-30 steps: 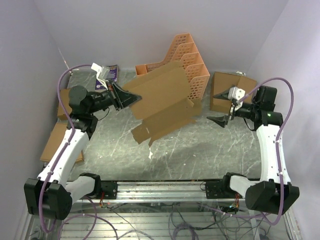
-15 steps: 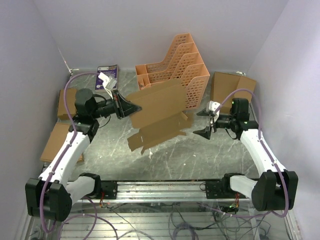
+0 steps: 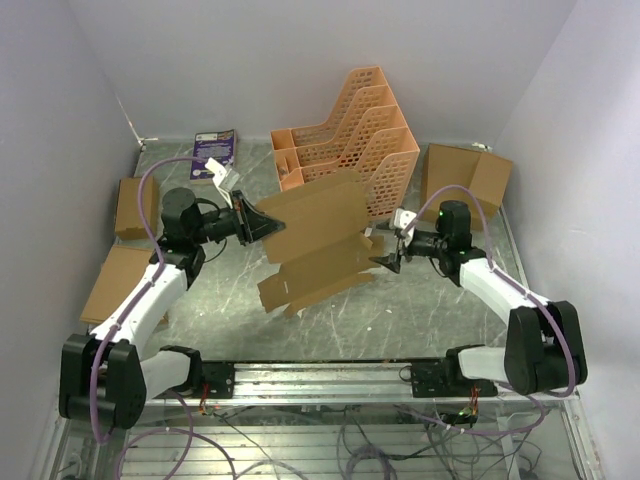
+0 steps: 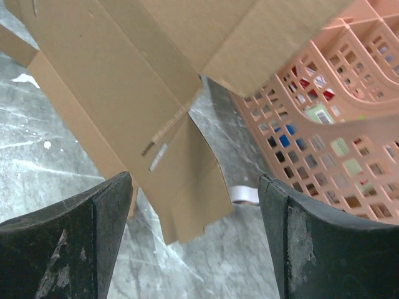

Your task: Fold the paper box

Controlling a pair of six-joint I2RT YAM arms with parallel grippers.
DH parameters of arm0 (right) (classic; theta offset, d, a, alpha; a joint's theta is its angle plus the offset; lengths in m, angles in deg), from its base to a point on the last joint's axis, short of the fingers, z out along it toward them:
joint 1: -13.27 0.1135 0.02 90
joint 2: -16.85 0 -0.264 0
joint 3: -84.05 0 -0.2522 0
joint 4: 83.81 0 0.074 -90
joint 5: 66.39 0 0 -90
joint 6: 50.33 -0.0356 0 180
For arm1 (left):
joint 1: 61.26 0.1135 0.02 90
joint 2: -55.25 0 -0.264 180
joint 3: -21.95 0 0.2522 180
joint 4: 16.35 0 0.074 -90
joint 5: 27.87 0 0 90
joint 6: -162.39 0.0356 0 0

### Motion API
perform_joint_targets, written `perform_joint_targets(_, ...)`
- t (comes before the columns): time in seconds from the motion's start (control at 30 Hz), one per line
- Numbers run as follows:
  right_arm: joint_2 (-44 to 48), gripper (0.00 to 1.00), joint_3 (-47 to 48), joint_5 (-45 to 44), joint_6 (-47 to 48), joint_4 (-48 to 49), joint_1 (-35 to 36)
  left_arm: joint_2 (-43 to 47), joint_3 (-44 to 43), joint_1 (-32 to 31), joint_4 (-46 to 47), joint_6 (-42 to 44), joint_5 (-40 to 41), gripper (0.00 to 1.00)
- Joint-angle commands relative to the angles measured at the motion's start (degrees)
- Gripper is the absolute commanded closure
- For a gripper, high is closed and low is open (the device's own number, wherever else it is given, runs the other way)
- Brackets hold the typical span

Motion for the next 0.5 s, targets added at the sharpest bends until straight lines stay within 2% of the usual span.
perform_joint_targets(0.0,-1.8,0.22,-0.8,-2.7,0.5,4.9,3.6,0.3,-1.9,0.0,1.2,3.4,-0.3,0.93)
perform_joint_targets(0.13,-3.7,0.33,0.7,-6.7,1.3,3.1,4.8,0.0,-3.3,0.0,-3.2,7.1,-0.3,0.93)
perform_joint_targets(0.27,-4.4,0.49,1.0,-10.2,2.5,1.3,4.8,0.6,-4.1,0.0,-6.9,11.0,0.2,0.93)
perform_joint_targets(0.33,-4.6,0.59,0.8,-10.3,3.4,0.3,4.8,0.7,-4.1,-0.1,-7.3,11.8,-0.1,0.93)
perform_joint_targets(0.47,-4.6,0.86,0.9,-9.9,3.8,-0.7,4.8,0.7,-4.4,-0.3,-9.2,13.2,-0.1,0.93)
